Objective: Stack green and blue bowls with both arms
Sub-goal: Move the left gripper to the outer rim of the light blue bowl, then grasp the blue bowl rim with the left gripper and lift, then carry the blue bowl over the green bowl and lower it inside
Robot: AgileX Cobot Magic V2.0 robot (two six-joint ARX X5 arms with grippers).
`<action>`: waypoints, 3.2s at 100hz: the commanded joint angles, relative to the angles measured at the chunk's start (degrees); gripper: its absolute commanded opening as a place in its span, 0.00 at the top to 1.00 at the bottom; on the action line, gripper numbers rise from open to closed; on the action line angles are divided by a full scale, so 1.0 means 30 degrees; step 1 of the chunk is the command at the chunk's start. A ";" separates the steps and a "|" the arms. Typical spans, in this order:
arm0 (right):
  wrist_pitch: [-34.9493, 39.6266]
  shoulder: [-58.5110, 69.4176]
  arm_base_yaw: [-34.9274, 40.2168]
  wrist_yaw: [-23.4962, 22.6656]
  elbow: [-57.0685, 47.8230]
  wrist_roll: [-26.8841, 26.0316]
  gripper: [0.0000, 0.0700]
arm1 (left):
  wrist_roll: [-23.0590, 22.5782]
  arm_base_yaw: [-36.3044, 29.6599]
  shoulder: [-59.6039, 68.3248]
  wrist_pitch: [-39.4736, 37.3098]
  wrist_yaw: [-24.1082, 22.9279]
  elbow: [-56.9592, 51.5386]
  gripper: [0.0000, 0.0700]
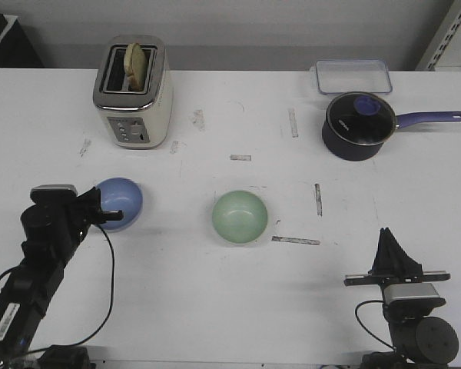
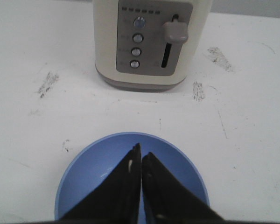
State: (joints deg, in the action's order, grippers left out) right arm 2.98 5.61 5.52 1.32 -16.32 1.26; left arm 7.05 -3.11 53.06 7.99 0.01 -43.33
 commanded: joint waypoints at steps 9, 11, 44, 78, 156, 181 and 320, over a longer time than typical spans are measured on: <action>-0.0124 -0.0015 -0.0022 0.0058 -0.0029 0.0029 0.98 | 0.2295 0.0109 0.2565 0.1239 0.0000 -0.2601 1.00; -0.0124 -0.0015 -0.0022 0.0058 -0.0029 0.0029 0.98 | 0.2368 0.0131 0.2790 0.1399 0.0022 -0.2827 1.00; -0.0124 -0.0015 -0.0022 0.0058 -0.0029 0.0029 0.98 | 0.2375 0.3220 0.6040 0.6302 0.4663 -0.7147 1.00; -0.0124 -0.0015 -0.0022 0.0058 -0.0029 0.0029 0.98 | 0.0532 0.6484 0.6375 0.8364 0.4750 -0.7257 0.54; -0.0124 -0.0015 -0.0022 0.0058 -0.0029 0.0029 0.98 | 0.0306 0.5552 1.1606 1.0069 0.5151 -0.7249 0.45; -0.0124 -0.0015 -0.0022 0.0058 -0.0029 0.0029 0.98 | 0.0313 0.5275 1.2313 1.0018 0.5151 -0.7249 0.48; -0.0124 -0.0015 -0.0022 0.0058 -0.0029 0.0029 0.98 | 0.3526 -0.4218 1.1453 0.8816 0.5151 -1.4753 1.00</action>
State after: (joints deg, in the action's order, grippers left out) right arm 3.03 5.61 5.52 1.32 -16.32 1.23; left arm 16.95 -13.02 85.93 36.21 15.11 -86.21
